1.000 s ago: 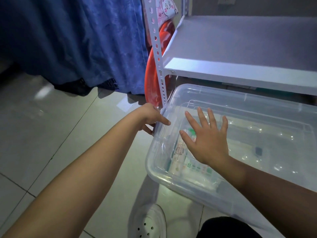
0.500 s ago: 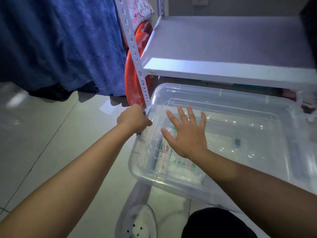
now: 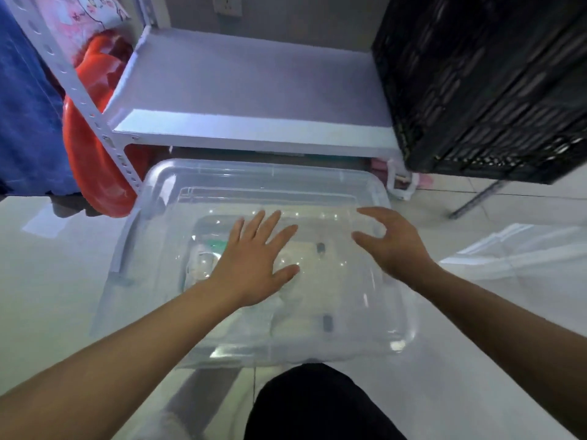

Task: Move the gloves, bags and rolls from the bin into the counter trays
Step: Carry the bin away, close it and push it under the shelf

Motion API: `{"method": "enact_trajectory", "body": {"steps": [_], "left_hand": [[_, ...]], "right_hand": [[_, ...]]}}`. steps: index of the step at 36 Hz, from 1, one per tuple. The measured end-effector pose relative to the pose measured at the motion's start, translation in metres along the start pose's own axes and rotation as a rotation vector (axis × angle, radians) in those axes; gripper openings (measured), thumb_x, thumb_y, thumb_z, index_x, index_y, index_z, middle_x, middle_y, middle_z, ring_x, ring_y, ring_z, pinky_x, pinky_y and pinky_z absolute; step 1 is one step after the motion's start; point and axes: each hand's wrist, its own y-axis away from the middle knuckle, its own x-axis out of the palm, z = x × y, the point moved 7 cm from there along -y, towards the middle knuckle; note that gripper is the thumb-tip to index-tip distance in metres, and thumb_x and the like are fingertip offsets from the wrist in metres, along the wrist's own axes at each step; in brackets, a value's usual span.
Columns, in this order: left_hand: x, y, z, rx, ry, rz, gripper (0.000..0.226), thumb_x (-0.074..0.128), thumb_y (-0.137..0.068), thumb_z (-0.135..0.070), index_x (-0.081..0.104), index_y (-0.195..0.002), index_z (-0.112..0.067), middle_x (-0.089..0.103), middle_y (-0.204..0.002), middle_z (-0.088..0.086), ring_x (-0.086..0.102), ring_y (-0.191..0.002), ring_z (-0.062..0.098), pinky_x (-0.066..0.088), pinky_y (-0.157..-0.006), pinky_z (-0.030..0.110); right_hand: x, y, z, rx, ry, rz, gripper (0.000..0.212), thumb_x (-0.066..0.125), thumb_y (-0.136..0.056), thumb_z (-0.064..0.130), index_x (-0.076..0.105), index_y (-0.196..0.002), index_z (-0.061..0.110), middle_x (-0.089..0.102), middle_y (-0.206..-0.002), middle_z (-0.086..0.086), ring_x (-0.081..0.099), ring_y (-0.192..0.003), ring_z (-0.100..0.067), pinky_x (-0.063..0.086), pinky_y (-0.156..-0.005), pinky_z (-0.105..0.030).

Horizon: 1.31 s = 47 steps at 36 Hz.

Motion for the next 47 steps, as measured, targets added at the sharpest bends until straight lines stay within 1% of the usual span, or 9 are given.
{"method": "enact_trajectory", "body": {"steps": [3, 7, 11, 16, 19, 31, 41, 45, 47], "left_hand": [[0.016, -0.001, -0.016, 0.011, -0.051, -0.006, 0.065, 0.008, -0.095, -0.067, -0.002, -0.155, -0.045, -0.01, -0.166, -0.005, -0.018, -0.151, 0.023, -0.012, -0.12, 0.051], [0.019, -0.003, -0.019, 0.008, -0.082, -0.055, 0.064, 0.003, -0.095, -0.067, -0.001, -0.155, -0.045, -0.005, -0.166, -0.004, -0.012, -0.152, 0.024, -0.008, -0.12, 0.053], [0.02, -0.004, -0.019, 0.008, -0.094, -0.065, 0.064, 0.003, -0.095, -0.066, 0.0, -0.155, -0.044, -0.004, -0.166, -0.004, -0.009, -0.152, 0.024, -0.004, -0.121, 0.054], [0.021, -0.005, -0.018, 0.012, -0.098, -0.072, 0.063, 0.006, -0.096, -0.066, 0.0, -0.155, -0.045, -0.003, -0.166, -0.004, -0.009, -0.153, 0.023, -0.002, -0.12, 0.054], [0.022, -0.005, -0.018, 0.015, -0.089, -0.081, 0.063, 0.007, -0.096, -0.066, 0.003, -0.155, -0.045, 0.0, -0.166, -0.004, -0.006, -0.153, 0.024, -0.002, -0.12, 0.055], [0.024, -0.006, -0.016, 0.004, -0.075, -0.098, 0.065, 0.004, -0.095, -0.068, 0.005, -0.155, -0.045, 0.002, -0.166, -0.003, -0.005, -0.153, 0.025, -0.004, -0.12, 0.056], [0.016, 0.0, -0.017, -0.011, -0.058, -0.008, 0.061, 0.011, -0.097, -0.066, 0.004, -0.154, -0.047, -0.001, -0.167, -0.005, -0.011, -0.153, 0.023, -0.01, -0.119, 0.053], [-0.009, 0.01, -0.007, -0.055, 0.315, 0.127, 0.058, 0.043, -0.094, -0.062, 0.031, -0.149, -0.047, 0.011, -0.166, -0.008, 0.001, -0.153, 0.015, -0.001, -0.122, 0.045], [-0.035, 0.023, 0.016, -0.153, 0.541, 0.094, 0.055, 0.053, -0.091, -0.061, 0.041, -0.143, -0.049, 0.026, -0.162, -0.011, 0.02, -0.148, 0.013, 0.016, -0.119, 0.039]], "right_hand": [[-0.03, -0.011, -0.049, 0.3, -0.174, -0.004, 0.069, 0.081, -0.076, 0.031, 0.052, -0.138, 0.026, 0.052, -0.142, -0.006, 0.05, -0.112, -0.019, 0.044, -0.094, -0.036], [-0.033, -0.016, -0.097, 0.675, -0.37, 0.182, 0.093, 0.088, -0.068, 0.031, 0.038, -0.146, 0.024, 0.043, -0.147, -0.011, 0.045, -0.129, -0.035, 0.042, -0.101, -0.055], [-0.015, -0.015, -0.107, 0.818, -0.509, 0.468, 0.084, 0.087, -0.06, 0.033, 0.054, -0.135, 0.013, 0.058, -0.128, -0.013, 0.06, -0.11, -0.036, 0.051, -0.092, -0.056], [-0.015, -0.025, -0.108, 0.799, -0.469, 0.502, 0.055, 0.082, -0.075, 0.025, 0.061, -0.123, 0.007, 0.062, -0.123, -0.014, 0.063, -0.105, -0.034, 0.056, -0.085, -0.048], [-0.02, -0.033, -0.1, 0.754, -0.365, 0.446, 0.046, 0.084, -0.074, 0.021, 0.062, -0.111, 0.006, 0.064, -0.112, -0.013, 0.066, -0.095, -0.032, 0.06, -0.067, -0.043], [-0.013, -0.04, -0.069, 0.623, -0.04, 0.335, 0.043, 0.075, -0.083, 0.009, 0.045, -0.113, 0.003, 0.057, -0.101, -0.018, 0.061, -0.08, -0.033, 0.058, -0.047, -0.041], [-0.02, -0.025, -0.058, 0.537, -0.04, 0.141, 0.039, 0.076, -0.082, 0.013, 0.058, -0.114, 0.002, 0.062, -0.095, -0.014, 0.062, -0.077, -0.03, 0.058, -0.053, -0.038], [-0.015, 0.012, -0.062, 0.434, -0.089, 0.037, 0.07, 0.081, -0.076, 0.02, 0.049, -0.139, 0.014, 0.061, -0.126, -0.013, 0.061, -0.102, -0.031, 0.056, -0.086, -0.044], [-0.009, 0.04, -0.065, 0.402, -0.149, 0.018, 0.079, 0.081, -0.076, 0.025, 0.041, -0.144, 0.021, 0.054, -0.137, -0.009, 0.056, -0.107, -0.025, 0.052, -0.084, -0.039]]}}
